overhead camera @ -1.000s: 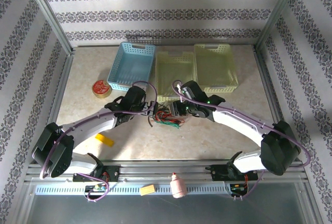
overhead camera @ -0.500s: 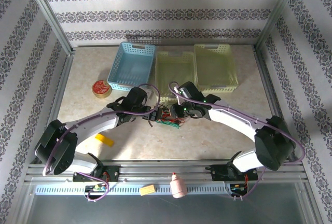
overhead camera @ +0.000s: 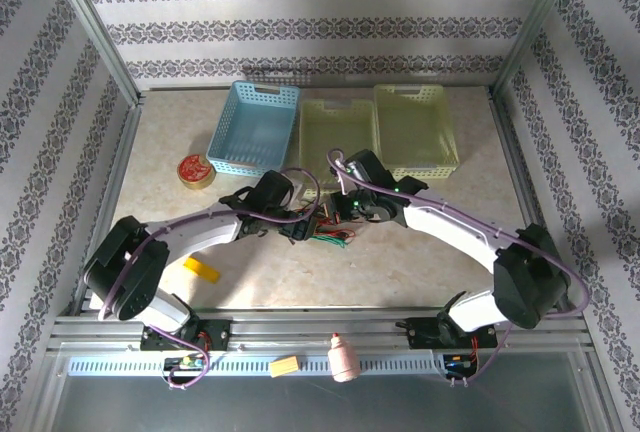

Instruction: Untangle the cables

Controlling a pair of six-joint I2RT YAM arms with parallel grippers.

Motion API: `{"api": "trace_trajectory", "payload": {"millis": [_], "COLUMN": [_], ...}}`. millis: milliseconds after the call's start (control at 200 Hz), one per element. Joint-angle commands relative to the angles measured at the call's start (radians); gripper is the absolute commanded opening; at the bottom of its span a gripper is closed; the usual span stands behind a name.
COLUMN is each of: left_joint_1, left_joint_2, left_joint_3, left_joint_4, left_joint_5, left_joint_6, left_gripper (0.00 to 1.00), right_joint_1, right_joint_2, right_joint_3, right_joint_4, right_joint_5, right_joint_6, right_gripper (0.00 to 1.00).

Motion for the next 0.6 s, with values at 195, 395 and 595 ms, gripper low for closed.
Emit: {"api": "trace_trajectory", "payload": {"millis": [195, 395, 595], "left_joint_1": [-0.003, 0.010, 0.022], "left_joint_2": [0.083, 0.166, 0.211], "left_joint_3": [0.049, 0.080, 0.094], "left_joint_4": [0.113, 0.170, 0.205], "left_joint_5": [0.022, 0.054, 0.063], "left_joint_6": [0.030, 0.026, 0.012], "left_gripper": [0.86, 0.63, 0.63], "right_joint_1": [-0.019, -0.042, -0.084], "right_joint_2": [-0.107, -0.173, -0.271], "right_joint_3": [0.089, 0.085, 0.064], "right_joint_4": [0.032, 0.073, 0.150], "right_joint_5": [-0.080, -0.039, -0.011], "right_joint_6": [0.046, 0.084, 0.134], "right_gripper": [0.00, 0.00, 0.00]}}
